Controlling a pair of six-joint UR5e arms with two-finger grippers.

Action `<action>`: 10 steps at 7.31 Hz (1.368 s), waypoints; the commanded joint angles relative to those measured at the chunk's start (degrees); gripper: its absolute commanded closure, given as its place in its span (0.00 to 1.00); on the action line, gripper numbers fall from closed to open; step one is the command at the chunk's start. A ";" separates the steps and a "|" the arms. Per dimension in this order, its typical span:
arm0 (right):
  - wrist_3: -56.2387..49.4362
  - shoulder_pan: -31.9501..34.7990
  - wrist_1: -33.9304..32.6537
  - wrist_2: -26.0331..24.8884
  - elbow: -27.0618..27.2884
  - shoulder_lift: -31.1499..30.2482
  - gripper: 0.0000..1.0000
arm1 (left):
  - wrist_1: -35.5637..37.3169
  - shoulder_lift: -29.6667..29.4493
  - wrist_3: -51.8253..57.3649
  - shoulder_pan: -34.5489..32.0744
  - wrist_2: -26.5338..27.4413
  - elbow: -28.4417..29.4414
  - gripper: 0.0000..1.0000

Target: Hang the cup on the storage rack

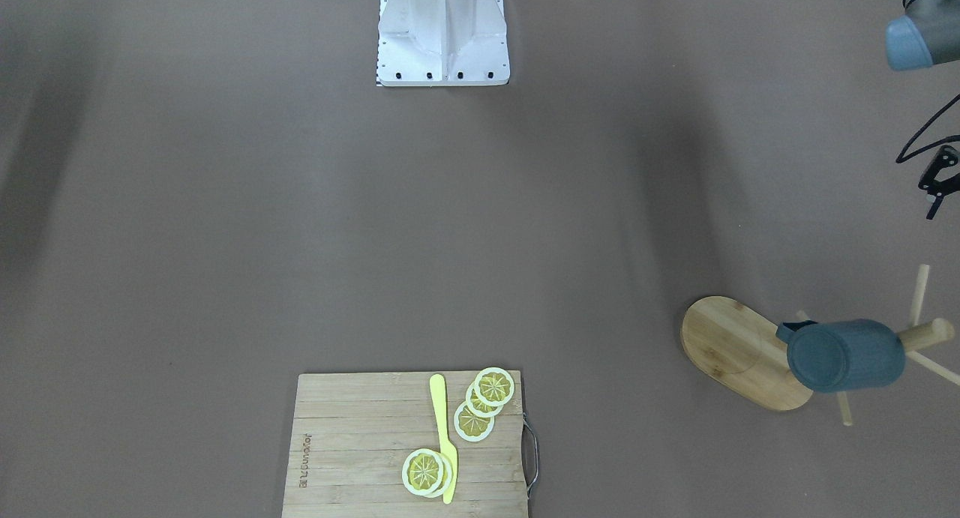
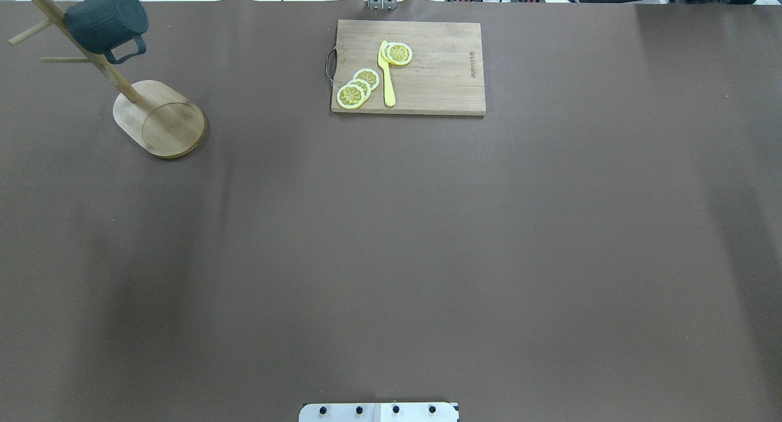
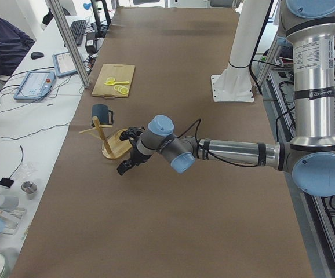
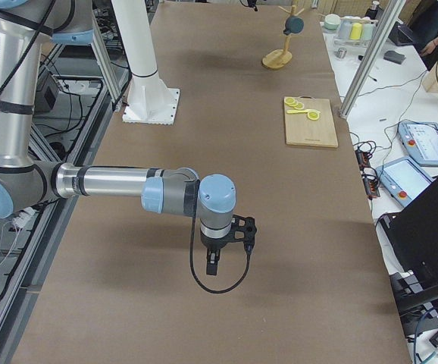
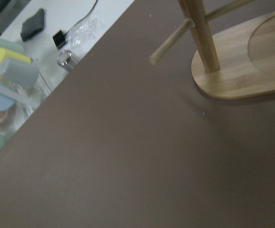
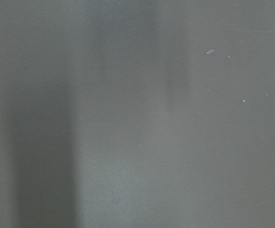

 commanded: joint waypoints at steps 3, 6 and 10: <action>0.00 0.00 0.07 -0.07 -0.05 0.22 0.00 | 33.75 -4.72 -0.08 -4.69 -8.86 -3.07 0.02; 0.00 0.00 0.07 0.02 -0.05 0.31 0.00 | 39.80 -3.33 -0.69 -10.74 -18.42 -2.03 0.02; 0.09 0.00 -0.02 0.02 -0.13 0.40 0.00 | 39.01 -1.73 -0.78 -13.13 -19.51 -2.37 0.02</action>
